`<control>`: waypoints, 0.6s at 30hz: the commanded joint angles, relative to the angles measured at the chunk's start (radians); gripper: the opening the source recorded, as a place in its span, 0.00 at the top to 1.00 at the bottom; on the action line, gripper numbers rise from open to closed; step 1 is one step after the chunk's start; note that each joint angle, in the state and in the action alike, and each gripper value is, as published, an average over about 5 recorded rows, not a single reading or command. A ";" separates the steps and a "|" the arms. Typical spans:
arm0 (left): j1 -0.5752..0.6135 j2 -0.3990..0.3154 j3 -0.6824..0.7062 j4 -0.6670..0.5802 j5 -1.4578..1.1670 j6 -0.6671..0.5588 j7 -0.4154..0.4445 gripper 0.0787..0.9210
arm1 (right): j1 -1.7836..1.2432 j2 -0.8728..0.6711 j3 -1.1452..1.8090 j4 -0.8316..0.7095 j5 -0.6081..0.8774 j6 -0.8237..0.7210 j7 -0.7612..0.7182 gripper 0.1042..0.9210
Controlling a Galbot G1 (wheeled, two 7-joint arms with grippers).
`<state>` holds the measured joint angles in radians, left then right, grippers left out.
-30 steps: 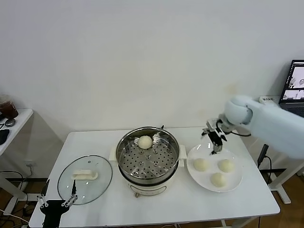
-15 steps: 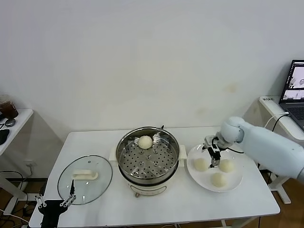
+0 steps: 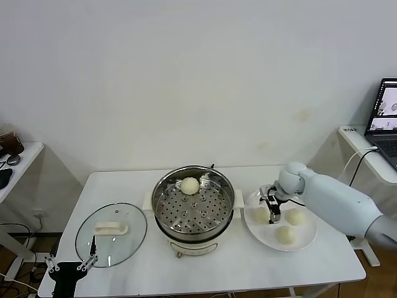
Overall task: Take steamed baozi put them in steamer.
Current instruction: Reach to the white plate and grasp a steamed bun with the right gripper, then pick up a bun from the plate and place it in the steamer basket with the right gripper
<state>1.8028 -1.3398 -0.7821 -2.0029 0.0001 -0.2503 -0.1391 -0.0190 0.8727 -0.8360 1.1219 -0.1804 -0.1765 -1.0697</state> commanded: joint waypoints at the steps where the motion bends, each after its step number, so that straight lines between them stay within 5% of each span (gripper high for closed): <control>1: 0.001 0.000 0.000 0.000 0.001 0.000 0.000 0.12 | -0.022 0.034 0.021 -0.039 -0.021 -0.001 0.001 0.14; 12: 0.002 0.003 -0.004 -0.006 -0.002 0.000 0.000 0.12 | 0.053 -0.021 -0.010 0.055 0.049 -0.021 -0.025 0.46; 18: -0.004 0.006 -0.001 -0.006 -0.005 0.001 0.001 0.12 | 0.209 -0.111 -0.070 0.146 0.160 -0.034 -0.045 0.50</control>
<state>1.7993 -1.3346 -0.7843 -2.0097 -0.0043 -0.2502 -0.1389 0.0187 0.8557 -0.8471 1.1576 -0.1410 -0.1997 -1.0925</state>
